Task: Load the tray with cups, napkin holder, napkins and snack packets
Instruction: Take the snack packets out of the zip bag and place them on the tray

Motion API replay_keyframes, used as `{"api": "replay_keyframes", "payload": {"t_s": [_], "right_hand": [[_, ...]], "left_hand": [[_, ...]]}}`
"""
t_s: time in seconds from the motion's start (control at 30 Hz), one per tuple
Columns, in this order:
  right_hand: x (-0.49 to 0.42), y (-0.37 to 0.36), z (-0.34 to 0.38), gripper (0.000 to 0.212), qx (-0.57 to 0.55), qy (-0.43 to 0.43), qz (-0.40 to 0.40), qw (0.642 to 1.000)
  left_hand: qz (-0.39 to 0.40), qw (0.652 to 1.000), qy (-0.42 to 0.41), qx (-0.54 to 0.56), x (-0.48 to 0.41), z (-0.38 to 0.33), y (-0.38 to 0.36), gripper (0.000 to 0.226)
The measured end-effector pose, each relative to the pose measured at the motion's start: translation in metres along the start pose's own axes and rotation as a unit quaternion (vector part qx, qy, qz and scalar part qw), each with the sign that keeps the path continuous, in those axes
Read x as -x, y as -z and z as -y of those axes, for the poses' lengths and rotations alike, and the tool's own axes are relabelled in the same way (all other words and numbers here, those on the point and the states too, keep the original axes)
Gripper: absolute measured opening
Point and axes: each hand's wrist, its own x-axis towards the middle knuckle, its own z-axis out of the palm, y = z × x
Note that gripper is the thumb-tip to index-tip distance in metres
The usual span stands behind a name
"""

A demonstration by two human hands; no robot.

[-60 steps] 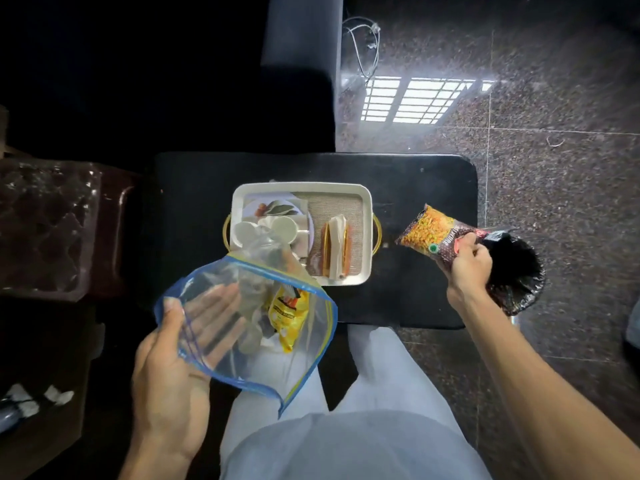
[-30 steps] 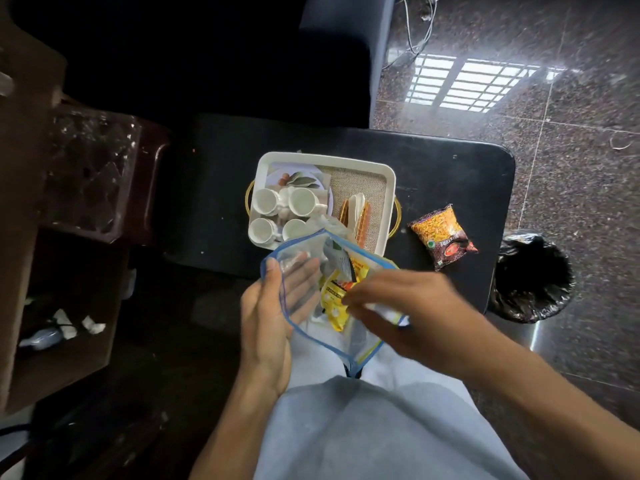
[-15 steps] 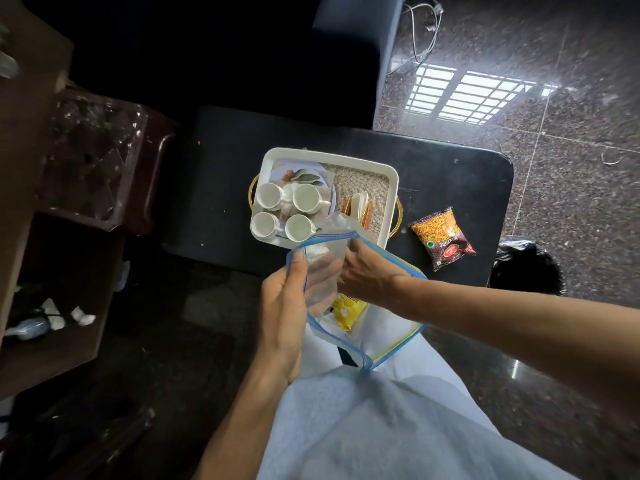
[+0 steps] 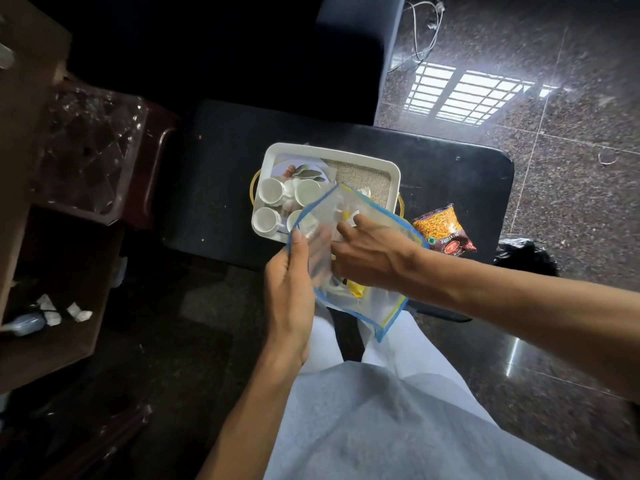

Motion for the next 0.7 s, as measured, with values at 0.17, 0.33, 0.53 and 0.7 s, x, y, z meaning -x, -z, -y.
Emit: {"api": "replay_keyframes", "payload": {"t_s": [0.17, 0.33, 0.53, 0.7], "right_hand": [[0.064, 0.054, -0.02, 0.047, -0.171, -0.017, -0.119, 0.978], [0.118, 0.055, -0.046, 0.05, -0.409, -0.181, -0.286, 0.847], [0.129, 0.001, -0.062, 0.023, -0.608, -0.394, -0.447, 0.524], [0.085, -0.086, -0.084, 0.025, -0.715, -0.508, -0.422, 0.228]], "left_hand": [[-0.009, 0.999, -0.001, 0.034, -0.01, -0.008, 0.003, 0.037], [-0.022, 0.999, -0.012, 0.041, -0.02, -0.017, 0.002, 0.039], [-0.036, 0.998, -0.022, 0.05, -0.025, -0.022, -0.002, 0.038], [-0.05, 0.998, -0.026, 0.039, -0.026, -0.02, -0.011, 0.042]]}}
